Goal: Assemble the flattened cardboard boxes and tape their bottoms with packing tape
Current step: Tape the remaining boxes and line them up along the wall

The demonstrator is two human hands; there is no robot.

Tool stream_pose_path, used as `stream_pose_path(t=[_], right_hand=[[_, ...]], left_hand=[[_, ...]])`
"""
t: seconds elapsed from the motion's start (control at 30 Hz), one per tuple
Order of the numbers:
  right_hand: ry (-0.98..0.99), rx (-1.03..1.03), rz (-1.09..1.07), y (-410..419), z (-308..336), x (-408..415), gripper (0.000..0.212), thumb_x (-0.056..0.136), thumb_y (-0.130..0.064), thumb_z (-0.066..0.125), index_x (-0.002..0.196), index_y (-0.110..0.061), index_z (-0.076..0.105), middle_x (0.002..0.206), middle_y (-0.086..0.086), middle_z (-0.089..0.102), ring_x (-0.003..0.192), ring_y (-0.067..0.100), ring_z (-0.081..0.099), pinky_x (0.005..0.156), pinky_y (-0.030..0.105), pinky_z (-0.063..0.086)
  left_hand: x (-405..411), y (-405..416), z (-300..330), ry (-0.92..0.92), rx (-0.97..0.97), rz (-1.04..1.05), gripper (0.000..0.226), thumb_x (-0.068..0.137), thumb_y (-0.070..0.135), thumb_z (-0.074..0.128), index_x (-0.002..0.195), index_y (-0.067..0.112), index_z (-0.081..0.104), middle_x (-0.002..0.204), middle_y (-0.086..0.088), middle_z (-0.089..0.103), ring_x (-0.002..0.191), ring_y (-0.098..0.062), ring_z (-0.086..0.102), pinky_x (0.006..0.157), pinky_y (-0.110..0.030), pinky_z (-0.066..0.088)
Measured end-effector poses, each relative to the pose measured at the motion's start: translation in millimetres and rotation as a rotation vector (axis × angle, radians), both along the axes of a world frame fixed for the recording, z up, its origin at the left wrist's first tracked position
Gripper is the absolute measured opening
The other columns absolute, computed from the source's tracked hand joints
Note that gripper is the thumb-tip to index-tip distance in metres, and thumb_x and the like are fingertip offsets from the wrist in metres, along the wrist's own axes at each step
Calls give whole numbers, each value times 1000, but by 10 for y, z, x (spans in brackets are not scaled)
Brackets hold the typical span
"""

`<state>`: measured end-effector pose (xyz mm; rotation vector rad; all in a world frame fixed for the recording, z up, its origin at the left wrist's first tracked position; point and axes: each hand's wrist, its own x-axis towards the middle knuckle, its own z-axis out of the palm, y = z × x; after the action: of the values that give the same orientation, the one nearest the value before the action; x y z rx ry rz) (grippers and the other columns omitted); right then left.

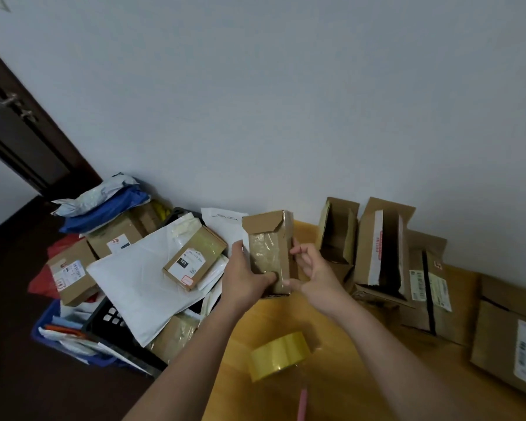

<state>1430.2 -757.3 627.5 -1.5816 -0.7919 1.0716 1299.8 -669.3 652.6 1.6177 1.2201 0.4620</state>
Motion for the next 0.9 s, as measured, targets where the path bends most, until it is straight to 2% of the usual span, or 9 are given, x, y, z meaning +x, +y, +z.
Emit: stream_pose_path(t=[0.13, 0.27, 0.33, 0.4, 0.47, 0.6, 0.77, 0.83, 0.9], right_hand=[[39, -40, -17, 154, -81, 49, 51, 82, 9, 68, 114, -23, 44, 155, -6, 31, 141, 9, 33, 116, 31, 30], [26, -125, -89, 317, -162, 137, 58, 79, -6, 78, 120, -11, 38, 131, -9, 53, 107, -4, 54, 89, 15, 46], [-76, -202, -146, 403, -231, 170, 71, 70, -22, 87, 117, -17, 35, 124, -5, 58, 104, 3, 58, 90, 26, 50], [-194, -271, -177, 481, -255, 168, 78, 64, -31, 89, 114, -24, 30, 118, -5, 57, 105, 13, 58, 85, 29, 51], [-278, -292, -212, 540, -264, 159, 77, 68, -25, 88, 115, -25, 27, 114, -3, 55, 100, 15, 55, 72, 20, 46], [-279, -310, -214, 620, -290, 177, 64, 79, -14, 76, 124, -21, 31, 111, -1, 53, 94, 13, 56, 54, 7, 39], [-211, -377, -94, 639, -274, 201, 54, 101, -24, 49, 151, -22, 29, 131, -1, 53, 96, 3, 52, 71, 12, 44], [-265, -462, -74, 609, -270, 202, 55, 104, -28, 40, 155, -23, 19, 143, 4, 46, 120, 17, 52, 96, 28, 47], [-367, -553, -85, 559, -290, 209, 50, 105, -27, 38, 153, -20, 25, 144, 7, 46, 131, 25, 46, 102, 33, 42]], left_hand=[[69, 187, -39, -12, -112, -16, 51, 73, 6, 75, 110, 22, 44, 95, 2, 60, 85, -16, 62, 75, -41, 57], [104, 335, -78, -88, -263, -137, 52, 80, -5, 63, 118, 29, 54, 105, 2, 66, 94, -16, 65, 74, -28, 55], [117, 407, -109, -124, -360, -180, 54, 82, -10, 57, 114, 33, 58, 109, 4, 67, 96, -18, 67, 76, -28, 57], [127, 488, -161, -136, -437, -225, 61, 83, -12, 54, 128, 30, 57, 118, 1, 66, 99, -19, 68, 82, -31, 58], [124, 574, -222, -137, -462, -266, 64, 83, -12, 52, 138, 20, 51, 125, -5, 63, 101, -21, 68, 84, -33, 58], [128, 740, -351, -192, -510, -293, 56, 83, -13, 49, 130, 16, 59, 114, -12, 67, 104, -28, 67, 85, -38, 56], [146, 825, -574, -225, -539, -194, 48, 90, -9, 49, 132, 14, 56, 115, -14, 67, 109, -29, 65, 92, -45, 54], [219, 808, -634, -235, -523, -168, 45, 94, -4, 51, 133, 17, 56, 124, -5, 65, 113, -26, 62, 94, -45, 54], [299, 792, -686, -148, -465, -109, 40, 96, 4, 55, 134, 17, 57, 130, -1, 61, 119, -24, 58, 97, -45, 52]])
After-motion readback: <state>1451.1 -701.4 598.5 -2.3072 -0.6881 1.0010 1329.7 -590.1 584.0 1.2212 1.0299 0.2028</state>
